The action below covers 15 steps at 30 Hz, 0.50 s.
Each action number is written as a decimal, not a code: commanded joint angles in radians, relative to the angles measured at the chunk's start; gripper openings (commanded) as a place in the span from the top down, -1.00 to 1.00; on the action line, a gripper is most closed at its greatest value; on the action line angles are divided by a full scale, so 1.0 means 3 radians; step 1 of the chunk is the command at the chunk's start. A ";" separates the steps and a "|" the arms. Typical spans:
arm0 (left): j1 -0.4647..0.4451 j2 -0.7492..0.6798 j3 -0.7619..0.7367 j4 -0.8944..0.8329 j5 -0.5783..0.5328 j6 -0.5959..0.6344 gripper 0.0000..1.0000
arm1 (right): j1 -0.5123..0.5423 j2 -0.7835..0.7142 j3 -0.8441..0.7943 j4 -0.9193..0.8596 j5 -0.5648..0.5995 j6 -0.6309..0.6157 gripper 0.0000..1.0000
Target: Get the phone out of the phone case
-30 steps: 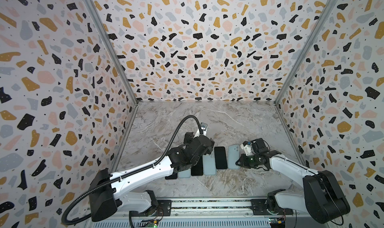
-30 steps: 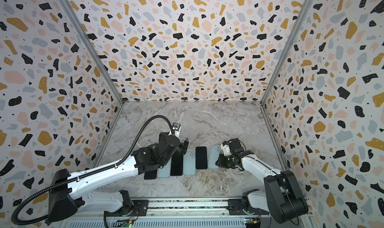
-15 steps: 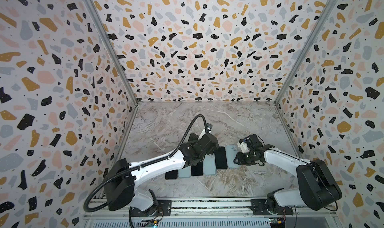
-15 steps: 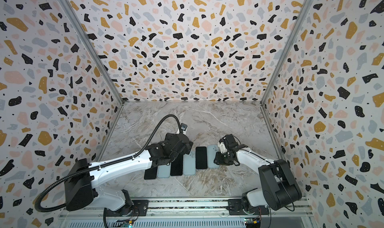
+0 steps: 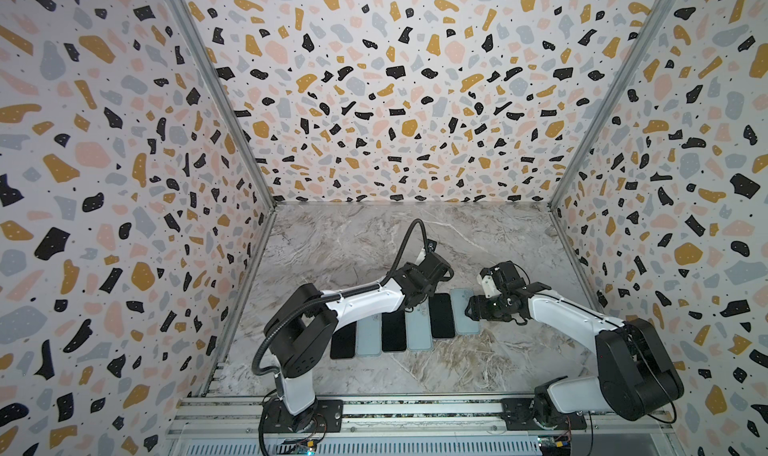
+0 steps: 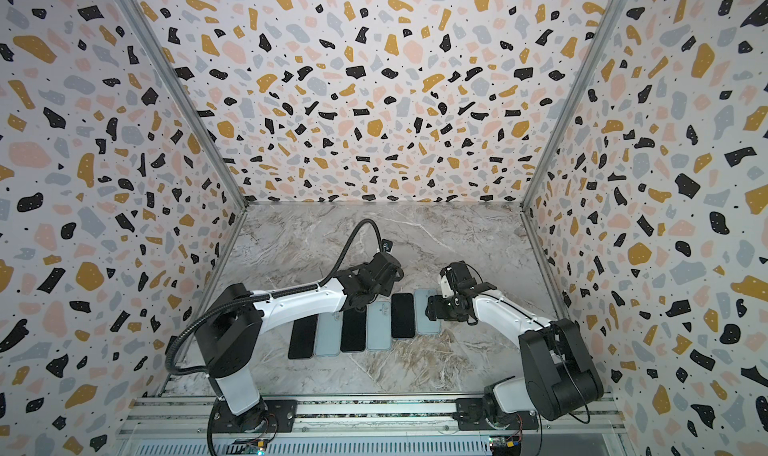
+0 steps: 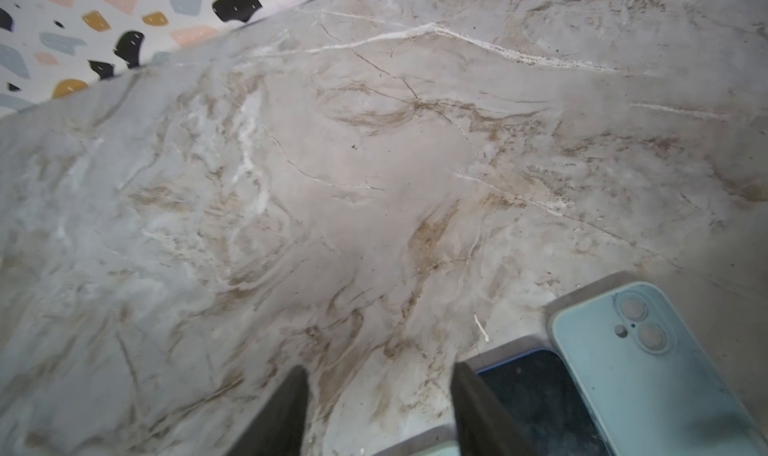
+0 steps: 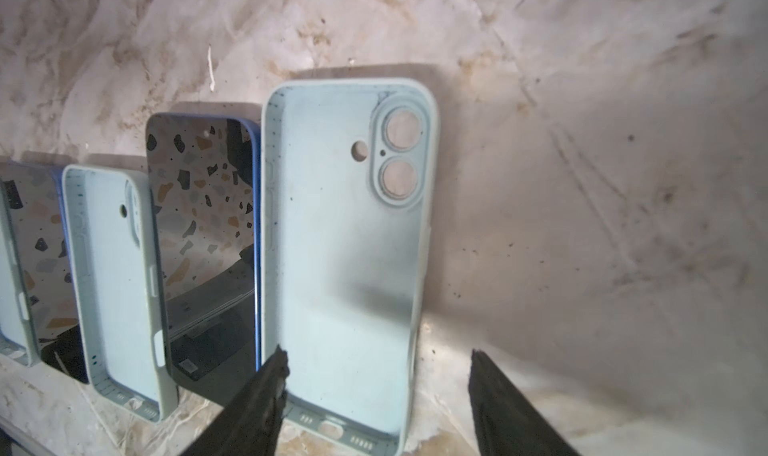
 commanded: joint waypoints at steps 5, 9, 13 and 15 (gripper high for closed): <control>0.0095 0.0352 0.0271 0.0219 0.0283 -0.0115 0.70 | -0.0170 0.0150 0.0356 0.0445 -0.0170 -0.0027 0.30; 0.0121 0.0561 0.0409 0.0259 0.0414 -0.0123 0.90 | -0.0173 0.0436 0.0579 0.0524 -0.0200 -0.0081 0.62; 0.0165 0.0733 0.0496 0.0257 0.0523 -0.0137 1.00 | -0.0175 0.0710 0.0780 0.0619 -0.0249 -0.0110 0.79; 0.0180 0.0773 0.0485 0.0275 0.0580 -0.0146 1.00 | -0.0177 0.0845 0.0885 0.0605 -0.0286 -0.0138 0.83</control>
